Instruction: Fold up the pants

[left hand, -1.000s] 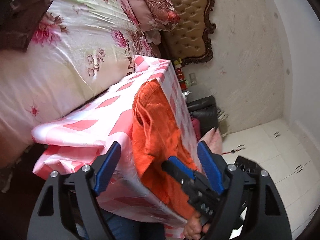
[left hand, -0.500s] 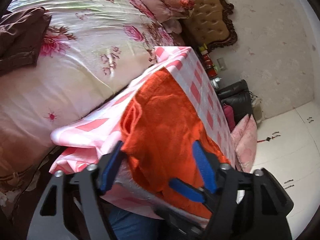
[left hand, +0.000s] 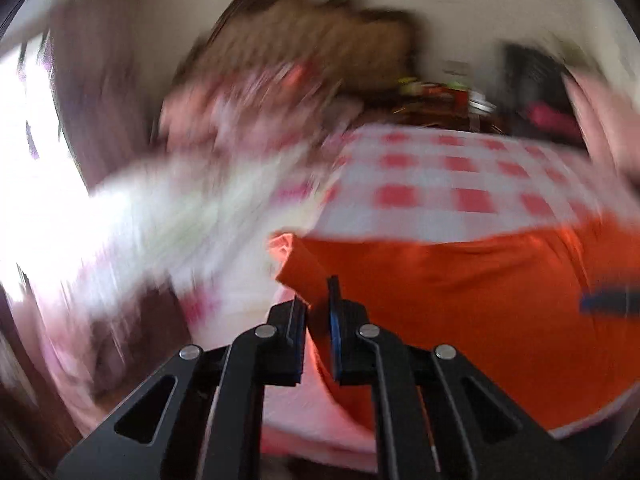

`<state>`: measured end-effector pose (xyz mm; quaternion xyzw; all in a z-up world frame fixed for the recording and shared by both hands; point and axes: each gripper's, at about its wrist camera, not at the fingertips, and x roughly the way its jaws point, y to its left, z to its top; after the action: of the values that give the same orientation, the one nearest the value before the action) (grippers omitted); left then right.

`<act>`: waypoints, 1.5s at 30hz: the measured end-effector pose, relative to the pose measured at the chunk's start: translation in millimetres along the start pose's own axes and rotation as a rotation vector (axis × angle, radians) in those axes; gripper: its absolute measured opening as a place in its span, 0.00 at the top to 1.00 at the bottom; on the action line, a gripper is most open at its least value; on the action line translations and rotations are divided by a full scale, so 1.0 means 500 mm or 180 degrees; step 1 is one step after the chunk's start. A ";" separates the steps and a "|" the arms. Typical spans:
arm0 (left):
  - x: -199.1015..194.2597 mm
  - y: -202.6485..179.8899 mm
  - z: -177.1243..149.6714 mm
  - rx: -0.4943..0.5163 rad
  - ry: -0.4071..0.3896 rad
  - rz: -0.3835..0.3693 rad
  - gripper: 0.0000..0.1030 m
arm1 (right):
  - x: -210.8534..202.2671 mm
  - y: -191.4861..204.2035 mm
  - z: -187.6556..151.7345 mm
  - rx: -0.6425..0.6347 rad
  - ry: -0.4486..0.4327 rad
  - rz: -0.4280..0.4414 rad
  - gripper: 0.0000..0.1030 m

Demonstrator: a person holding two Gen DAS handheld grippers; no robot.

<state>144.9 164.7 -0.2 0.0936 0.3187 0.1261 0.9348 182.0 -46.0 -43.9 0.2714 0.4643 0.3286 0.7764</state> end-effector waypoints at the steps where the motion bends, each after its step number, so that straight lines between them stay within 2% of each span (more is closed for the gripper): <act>1: -0.023 -0.068 -0.003 0.0325 -0.0192 0.0030 0.91 | -0.029 -0.040 0.007 0.0234 -0.0066 0.0105 0.18; 3: -0.069 -0.214 -0.050 0.1029 -0.0607 0.0044 0.91 | -0.065 -0.087 0.008 0.0410 -0.0154 0.0135 0.18; 5: -0.094 -0.314 -0.115 0.1518 -0.0905 0.0015 0.91 | -0.092 -0.119 0.005 0.0515 -0.0210 0.0122 0.18; 8: -0.095 -0.387 -0.192 0.1774 -0.0995 -0.0144 0.91 | -0.118 -0.157 -0.008 0.0616 -0.0205 0.0131 0.19; 11: -0.095 -0.390 -0.215 0.1728 -0.1082 -0.0157 0.91 | -0.128 -0.170 -0.014 0.0631 -0.0202 0.0135 0.19; 15: -0.100 -0.361 -0.198 0.1547 -0.1163 -0.0159 0.91 | -0.128 -0.166 -0.004 0.0579 -0.0176 0.0143 0.19; 19: -0.104 -0.347 -0.172 0.1418 -0.1189 -0.0179 0.91 | -0.107 -0.148 0.006 0.0516 -0.0026 0.0150 0.19; 24: -0.121 -0.353 -0.164 0.1449 -0.1338 -0.0113 0.91 | -0.041 -0.112 0.008 0.0505 0.0329 0.0261 0.19; 26: -0.128 -0.360 -0.171 0.1513 -0.1394 -0.0063 0.91 | -0.017 -0.100 0.020 0.0503 0.0342 0.0381 0.19; 27: -0.129 -0.365 -0.175 0.1548 -0.1412 -0.0048 0.91 | -0.007 -0.095 0.028 0.0476 0.0338 0.0427 0.21; 28: -0.130 -0.368 -0.178 0.1584 -0.1423 -0.0055 0.91 | 0.003 -0.091 0.035 0.0439 0.0344 0.0434 0.30; 29: -0.129 -0.376 -0.185 0.1657 -0.1424 -0.0111 0.89 | 0.016 -0.091 0.041 0.0419 0.0359 0.0383 0.34; 30: -0.126 -0.384 -0.192 0.1743 -0.1391 -0.0188 0.87 | 0.027 -0.092 0.046 0.0404 0.0383 0.0339 0.44; 31: -0.121 -0.390 -0.197 0.1815 -0.1295 -0.0338 0.80 | 0.037 -0.096 0.049 0.0392 0.0403 0.0320 0.51; 32: -0.122 -0.385 -0.200 0.1780 -0.1221 -0.0475 0.68 | 0.044 -0.102 0.050 0.0409 0.0419 0.0306 0.52; 33: -0.129 -0.372 -0.201 0.1678 -0.1209 -0.0598 0.60 | 0.048 -0.110 0.048 0.0433 0.0424 0.0284 0.52; 34: -0.137 -0.355 -0.200 0.1545 -0.1199 -0.0753 0.54 | 0.052 -0.118 0.049 0.0445 0.0425 0.0274 0.56; 36: -0.152 -0.305 -0.191 0.1146 -0.1124 -0.1065 0.54 | 0.051 -0.125 0.046 0.0446 0.0409 0.0329 0.59; 38: -0.147 -0.255 -0.170 0.0725 -0.1008 -0.1245 0.60 | 0.048 -0.124 0.046 0.0434 0.0408 0.0355 0.59; 39: -0.140 -0.244 -0.155 0.0651 -0.0997 -0.1258 0.63 | 0.048 -0.122 0.045 0.0424 0.0403 0.0348 0.58; 42: -0.122 -0.244 -0.146 0.0724 -0.0915 -0.1219 0.75 | 0.051 -0.115 0.046 0.0339 0.0407 0.0265 0.56; 45: -0.123 -0.272 -0.169 0.0969 -0.0859 -0.1249 0.75 | 0.049 -0.113 0.044 0.0316 0.0410 0.0249 0.54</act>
<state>69.3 25.1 -65.6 0.1853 0.2187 -0.1203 0.9505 225.1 -66.1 -89.0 0.3058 0.5180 0.3520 0.7172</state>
